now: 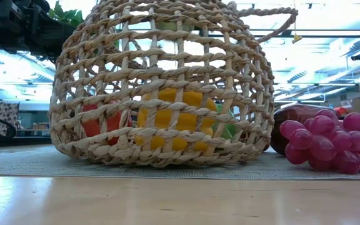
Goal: Build produce basket
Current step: Put the pear into the basket, then put the bottom dark red apple into the basket
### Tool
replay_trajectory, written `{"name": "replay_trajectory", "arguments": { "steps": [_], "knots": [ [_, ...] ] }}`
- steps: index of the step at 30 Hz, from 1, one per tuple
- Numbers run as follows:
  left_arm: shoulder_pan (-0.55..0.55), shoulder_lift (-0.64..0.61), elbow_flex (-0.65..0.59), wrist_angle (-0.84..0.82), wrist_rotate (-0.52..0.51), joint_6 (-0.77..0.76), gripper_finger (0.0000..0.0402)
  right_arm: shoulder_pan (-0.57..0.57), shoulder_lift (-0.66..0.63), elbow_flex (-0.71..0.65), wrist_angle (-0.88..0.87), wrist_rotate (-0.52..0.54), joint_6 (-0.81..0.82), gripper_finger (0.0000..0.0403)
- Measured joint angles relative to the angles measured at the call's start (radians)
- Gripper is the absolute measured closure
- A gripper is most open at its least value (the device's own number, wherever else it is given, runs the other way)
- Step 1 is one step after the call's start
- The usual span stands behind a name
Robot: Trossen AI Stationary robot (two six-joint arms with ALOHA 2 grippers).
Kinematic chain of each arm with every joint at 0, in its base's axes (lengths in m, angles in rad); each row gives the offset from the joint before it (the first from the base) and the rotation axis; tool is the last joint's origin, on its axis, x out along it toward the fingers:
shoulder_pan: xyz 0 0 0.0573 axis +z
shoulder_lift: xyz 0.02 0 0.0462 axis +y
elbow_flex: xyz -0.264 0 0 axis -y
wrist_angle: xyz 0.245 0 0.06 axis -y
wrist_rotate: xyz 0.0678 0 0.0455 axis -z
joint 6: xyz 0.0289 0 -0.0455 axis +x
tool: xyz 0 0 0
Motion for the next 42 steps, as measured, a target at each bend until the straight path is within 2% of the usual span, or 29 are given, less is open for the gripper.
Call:
{"name": "replay_trajectory", "arguments": {
  "steps": [4, 10, 14, 20, 26, 35, 39, 42],
  "knots": [
    [0.000, 0.000, 0.000, 0.001, 0.000, 0.000, 0.0252, -0.017, 0.038, -0.012, 0.012, -0.023, 0.003, 0.0043],
    [0.000, 0.000, 0.000, 0.001, 0.000, 0.000, 0.0257, -0.032, 0.171, 0.062, 0.024, -0.105, 0.003, 0.0043],
    [0.000, 0.000, 0.000, 0.001, 0.000, 0.000, 0.0253, -0.045, 0.271, 0.153, -0.060, -0.187, -0.002, 0.0043],
    [0.000, 0.000, 0.000, 0.001, 0.000, 0.000, 0.0254, -0.057, 0.371, 0.307, -0.268, -0.204, -0.024, 0.0042],
    [0.000, 0.000, 0.000, 0.001, 0.000, 0.000, 0.0256, -0.052, 0.402, 0.322, -0.278, -0.212, -0.075, 0.0037],
    [0.000, 0.000, 0.000, 0.002, 0.000, 0.000, 0.0254, -0.050, 0.444, 0.322, -0.287, -0.202, -0.049, 0.0007],
    [0.000, 0.000, 0.000, 0.001, 0.000, 0.000, 0.0257, -0.051, 0.436, 0.326, -0.307, -0.202, -0.044, 0.0009],
    [0.000, 0.000, 0.000, 0.001, 0.000, 0.000, 0.0255, -0.051, 0.428, 0.390, -0.438, -0.165, -0.044, 0.0009]
  ]
}}
